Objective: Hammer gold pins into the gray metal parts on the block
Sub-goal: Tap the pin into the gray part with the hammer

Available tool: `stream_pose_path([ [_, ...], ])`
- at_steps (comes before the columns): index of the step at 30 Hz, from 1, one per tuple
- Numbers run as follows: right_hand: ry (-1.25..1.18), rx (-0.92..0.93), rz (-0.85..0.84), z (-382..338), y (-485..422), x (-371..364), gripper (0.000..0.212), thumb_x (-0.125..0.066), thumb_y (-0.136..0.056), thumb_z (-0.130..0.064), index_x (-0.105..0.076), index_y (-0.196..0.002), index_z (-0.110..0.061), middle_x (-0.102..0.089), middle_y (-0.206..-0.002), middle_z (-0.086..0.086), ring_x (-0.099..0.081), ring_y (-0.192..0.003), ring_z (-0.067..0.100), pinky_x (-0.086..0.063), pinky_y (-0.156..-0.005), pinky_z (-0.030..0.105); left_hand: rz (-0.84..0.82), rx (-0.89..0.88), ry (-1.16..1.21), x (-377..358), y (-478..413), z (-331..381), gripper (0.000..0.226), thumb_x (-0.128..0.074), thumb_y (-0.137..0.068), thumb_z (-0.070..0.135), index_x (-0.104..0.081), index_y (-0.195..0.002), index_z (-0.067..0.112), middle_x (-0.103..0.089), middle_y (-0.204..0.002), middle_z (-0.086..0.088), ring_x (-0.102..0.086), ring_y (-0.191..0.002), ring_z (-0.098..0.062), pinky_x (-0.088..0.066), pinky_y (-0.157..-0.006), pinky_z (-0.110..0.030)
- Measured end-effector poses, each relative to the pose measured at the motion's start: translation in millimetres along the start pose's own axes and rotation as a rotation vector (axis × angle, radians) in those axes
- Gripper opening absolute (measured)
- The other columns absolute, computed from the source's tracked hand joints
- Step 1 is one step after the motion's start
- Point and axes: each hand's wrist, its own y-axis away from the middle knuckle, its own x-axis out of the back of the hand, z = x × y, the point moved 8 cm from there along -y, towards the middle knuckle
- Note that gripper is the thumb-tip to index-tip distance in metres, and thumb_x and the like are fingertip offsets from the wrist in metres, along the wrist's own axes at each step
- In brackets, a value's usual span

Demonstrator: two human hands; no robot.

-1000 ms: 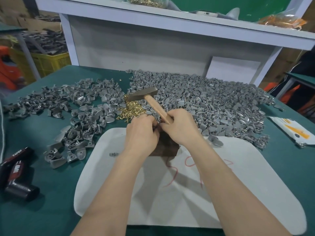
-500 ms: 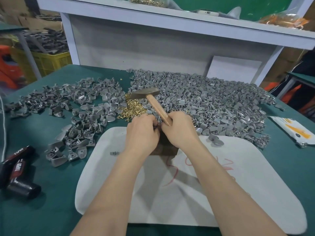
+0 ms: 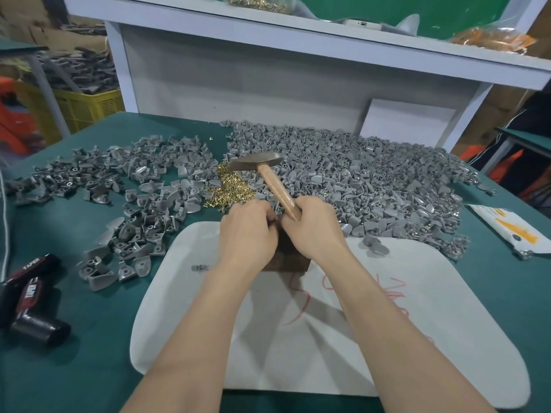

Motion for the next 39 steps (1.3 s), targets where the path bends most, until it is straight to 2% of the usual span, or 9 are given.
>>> stream_pose_path([
  [6, 0.009, -0.012, 0.0, 1, 1, 2, 0.029, -0.055, -0.081, -0.018, -0.037, -0.059, -0.02, -0.042, -0.061, 0.0, -0.043, -0.064, 0.026, -0.024, -0.045, 0.026, -0.009, 0.002, -0.006, 0, 0, 0, 0.007, -0.056, -0.086, 0.015, -0.063, -0.085, 0.017, -0.064, -0.099, -0.005, -0.053, -0.101, -0.032, -0.044, -0.086, -0.041],
  [20, 0.014, -0.04, -0.023, 2, 2, 1, 0.027, -0.055, -0.082, -0.018, -0.038, -0.061, -0.021, -0.044, -0.063, -0.001, -0.041, -0.055, 0.016, -0.024, -0.045, 0.026, -0.009, 0.007, 0.012, 0, 0, -1, 0.007, -0.057, -0.086, 0.015, -0.063, -0.086, 0.017, -0.065, -0.099, -0.005, -0.055, -0.101, -0.031, -0.045, -0.087, -0.042],
  [26, 0.033, -0.024, -0.03, -1, 2, 0, 0.026, -0.054, -0.084, -0.018, -0.038, -0.064, -0.019, -0.047, -0.066, 0.001, -0.046, -0.063, 0.025, -0.028, -0.046, 0.027, -0.009, 0.003, 0.004, 0, -1, 1, 0.008, -0.056, -0.087, 0.015, -0.064, -0.086, 0.015, -0.065, -0.098, -0.005, -0.055, -0.099, -0.032, -0.045, -0.085, -0.042],
  [31, 0.093, 0.022, -0.01, -7, 3, 3, 0.014, -0.053, -0.086, -0.02, -0.048, -0.075, -0.014, -0.052, -0.076, 0.007, -0.046, -0.07, 0.03, -0.034, -0.061, 0.028, -0.005, -0.014, 0.007, 1, 0, 2, 0.01, -0.057, -0.088, 0.016, -0.064, -0.084, 0.01, -0.065, -0.094, -0.007, -0.054, -0.095, -0.033, -0.046, -0.082, -0.043],
  [39, 0.157, 0.041, -0.009, -11, -1, 3, 0.016, -0.055, -0.086, -0.022, -0.046, -0.076, -0.014, -0.045, -0.069, 0.004, -0.044, -0.068, 0.029, -0.033, -0.06, 0.028, -0.029, -0.025, 0.007, 1, -2, 2, 0.011, -0.058, -0.085, 0.017, -0.066, -0.084, 0.009, -0.066, -0.088, -0.01, -0.056, -0.09, -0.036, -0.048, -0.078, -0.044],
])
